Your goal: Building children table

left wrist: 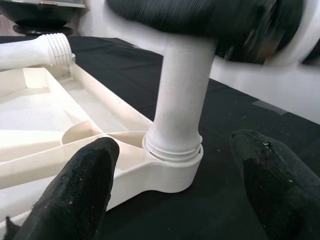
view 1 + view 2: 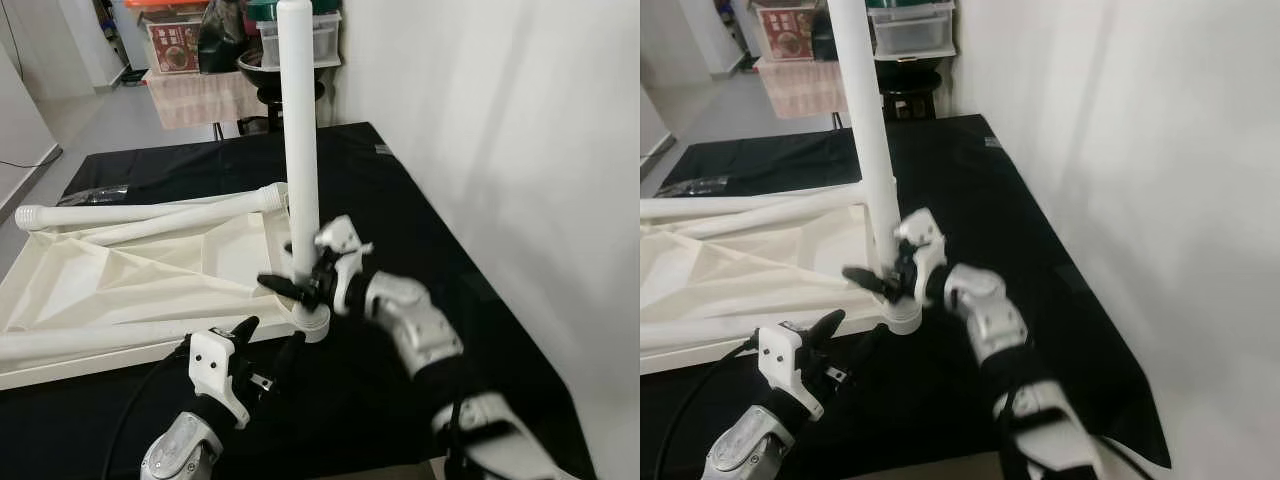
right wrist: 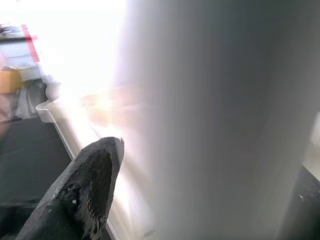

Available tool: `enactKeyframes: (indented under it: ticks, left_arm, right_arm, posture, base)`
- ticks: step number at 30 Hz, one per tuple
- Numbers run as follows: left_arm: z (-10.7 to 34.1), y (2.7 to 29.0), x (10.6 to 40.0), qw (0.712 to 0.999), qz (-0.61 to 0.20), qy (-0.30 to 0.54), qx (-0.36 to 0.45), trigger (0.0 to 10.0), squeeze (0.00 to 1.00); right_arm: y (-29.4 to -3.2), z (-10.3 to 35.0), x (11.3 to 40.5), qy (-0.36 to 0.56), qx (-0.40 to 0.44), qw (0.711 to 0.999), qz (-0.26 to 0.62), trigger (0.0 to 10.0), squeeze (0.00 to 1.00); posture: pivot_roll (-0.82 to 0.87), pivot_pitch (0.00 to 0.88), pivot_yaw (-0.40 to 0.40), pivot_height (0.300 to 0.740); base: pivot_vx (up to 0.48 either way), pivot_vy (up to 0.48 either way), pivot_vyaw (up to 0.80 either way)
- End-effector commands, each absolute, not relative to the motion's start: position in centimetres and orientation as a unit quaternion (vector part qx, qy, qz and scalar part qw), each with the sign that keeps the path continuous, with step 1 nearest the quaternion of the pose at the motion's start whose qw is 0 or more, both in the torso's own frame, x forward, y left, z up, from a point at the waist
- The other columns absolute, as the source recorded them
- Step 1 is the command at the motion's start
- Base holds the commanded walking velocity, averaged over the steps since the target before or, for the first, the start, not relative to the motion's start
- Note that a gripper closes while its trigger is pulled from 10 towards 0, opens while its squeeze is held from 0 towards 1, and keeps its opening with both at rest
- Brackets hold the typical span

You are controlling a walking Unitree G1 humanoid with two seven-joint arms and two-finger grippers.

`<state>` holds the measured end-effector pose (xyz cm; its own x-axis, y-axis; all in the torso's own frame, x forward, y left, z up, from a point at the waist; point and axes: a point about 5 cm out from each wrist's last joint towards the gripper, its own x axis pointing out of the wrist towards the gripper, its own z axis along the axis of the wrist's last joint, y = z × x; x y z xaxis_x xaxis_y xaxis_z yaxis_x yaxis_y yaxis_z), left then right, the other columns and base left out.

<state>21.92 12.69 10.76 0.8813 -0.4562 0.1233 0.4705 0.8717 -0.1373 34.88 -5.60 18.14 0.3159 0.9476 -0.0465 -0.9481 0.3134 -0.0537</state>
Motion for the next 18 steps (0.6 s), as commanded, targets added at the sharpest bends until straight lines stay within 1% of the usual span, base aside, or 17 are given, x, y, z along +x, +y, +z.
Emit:
enactKeyframes:
  ticks: [1, 3, 4, 5, 8, 9, 10, 13, 16, 18]
  left_arm:
    - [10.5, 12.8, 22.0, 0.967, -0.239, -0.039, -0.079, 10.0, 0.00]
    - [10.5, 12.8, 22.0, 0.967, -0.239, -0.039, -0.079, 10.0, 0.00]
    - [10.5, 12.8, 22.0, 0.967, -0.239, -0.039, -0.078, 10.0, 0.00]
    - [10.5, 12.8, 22.0, 0.967, -0.239, -0.039, -0.078, 10.0, 0.00]
    - [10.5, 12.8, 22.0, 0.967, -0.238, -0.039, -0.078, 10.0, 0.00]
    - [10.5, 12.7, 22.0, 0.967, -0.238, -0.039, -0.077, 10.0, 0.00]
    - [10.5, 12.7, 22.0, 0.967, -0.238, -0.039, -0.077, 10.0, 0.00]
    - [10.5, 12.7, 22.0, 0.967, -0.238, -0.040, -0.077, 10.0, 0.00]
    - [10.6, 12.7, 22.0, 0.967, -0.238, -0.040, -0.077, 10.0, 0.00]
    - [10.6, 12.7, 21.9, 0.967, -0.238, -0.041, -0.078, 10.0, 0.00]
  right_arm:
    - [-5.1, 17.7, 34.4, 0.020, -0.040, 0.763, 0.644, 10.0, 0.00]
    - [-5.1, 17.7, 34.4, 0.020, -0.040, 0.763, 0.644, 10.0, 0.00]
    - [-5.1, 17.6, 34.4, 0.028, -0.042, 0.750, 0.660, 10.0, 0.00]
    - [-4.9, 17.5, 34.7, 0.039, -0.033, 0.744, 0.666, 10.0, 0.00]
    - [-4.7, 17.1, 35.1, 0.058, -0.019, 0.742, 0.668, 10.0, 0.00]
    - [-4.6, 16.7, 35.1, 0.068, -0.016, 0.741, 0.667, 1.4, 0.00]
    - [-4.7, 16.5, 35.1, 0.073, -0.016, 0.740, 0.669, 0.0, 0.00]
    - [-4.8, 16.3, 35.1, 0.076, -0.010, 0.741, 0.667, 0.0, 0.00]
    - [-5.2, 15.9, 35.2, 0.074, -0.008, 0.750, 0.658, 0.0, 0.00]
    - [-6.1, 15.0, 35.5, 0.077, -0.017, 0.788, 0.611, 0.0, 0.00]
  posture:
    - [0.03, 0.000, 0.005, 0.740]
    - [0.03, 0.000, 0.005, 0.740]
    - [0.03, 0.000, 0.005, 0.740]
    - [0.04, 0.000, 0.000, 0.740]
    - [0.05, 0.000, -0.003, 0.740]
    - [0.05, 0.000, -0.005, 0.740]
    - [0.05, 0.000, -0.006, 0.740]
    - [0.05, 0.000, -0.005, 0.740]
    - [0.05, 0.000, -0.004, 0.740]
    - [0.04, 0.000, -0.008, 0.740]
  base:
    - [0.000, 0.000, 0.00]
    - [0.000, 0.000, 0.00]
    - [0.000, 0.000, 0.00]
    - [0.000, 0.000, 0.00]
    - [0.000, 0.000, 0.00]
    - [0.000, 0.000, 0.00]
    - [0.000, 0.000, 0.00]
    - [0.000, 0.000, 0.00]
    - [0.000, 0.000, 0.00]
    - [0.000, 0.000, 0.00]
